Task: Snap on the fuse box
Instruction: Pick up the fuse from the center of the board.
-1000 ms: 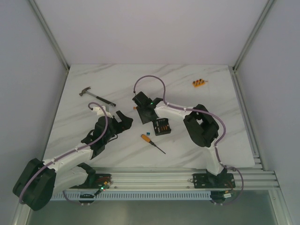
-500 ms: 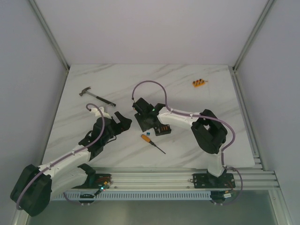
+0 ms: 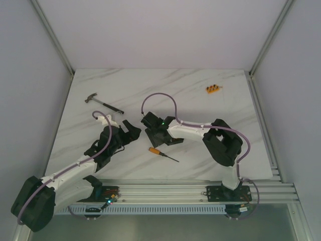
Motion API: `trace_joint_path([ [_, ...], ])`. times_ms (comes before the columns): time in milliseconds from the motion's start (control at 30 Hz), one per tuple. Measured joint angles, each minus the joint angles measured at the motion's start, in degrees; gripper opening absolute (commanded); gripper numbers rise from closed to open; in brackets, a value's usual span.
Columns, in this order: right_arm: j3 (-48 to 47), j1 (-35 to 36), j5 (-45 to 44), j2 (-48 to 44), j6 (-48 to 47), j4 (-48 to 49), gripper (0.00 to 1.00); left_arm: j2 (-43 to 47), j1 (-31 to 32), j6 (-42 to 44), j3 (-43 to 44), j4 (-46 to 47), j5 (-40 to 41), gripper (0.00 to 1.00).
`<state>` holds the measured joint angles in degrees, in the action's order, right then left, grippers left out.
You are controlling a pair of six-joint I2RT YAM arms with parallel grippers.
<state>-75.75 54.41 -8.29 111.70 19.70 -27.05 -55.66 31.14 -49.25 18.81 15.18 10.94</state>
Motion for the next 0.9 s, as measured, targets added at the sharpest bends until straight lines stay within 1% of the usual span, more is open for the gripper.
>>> trace_joint_path([
  [533, 1.25, -3.93, -2.67, -1.14, 0.72, -0.07, 0.47, -1.07, 0.00, -0.02, 0.00, -0.07, -0.22, 1.00],
  [633, 1.25, -3.67, -2.45, -1.25, 3.32, -0.37, 0.46, -1.40, 0.00, -0.04, 0.00, -0.09, -0.28, 1.00],
  [900, 1.25, -3.43, -2.95, -1.46, 14.47, -0.98, 0.43, -1.46, 0.00, -0.17, 0.00, -0.09, -0.44, 1.00],
])
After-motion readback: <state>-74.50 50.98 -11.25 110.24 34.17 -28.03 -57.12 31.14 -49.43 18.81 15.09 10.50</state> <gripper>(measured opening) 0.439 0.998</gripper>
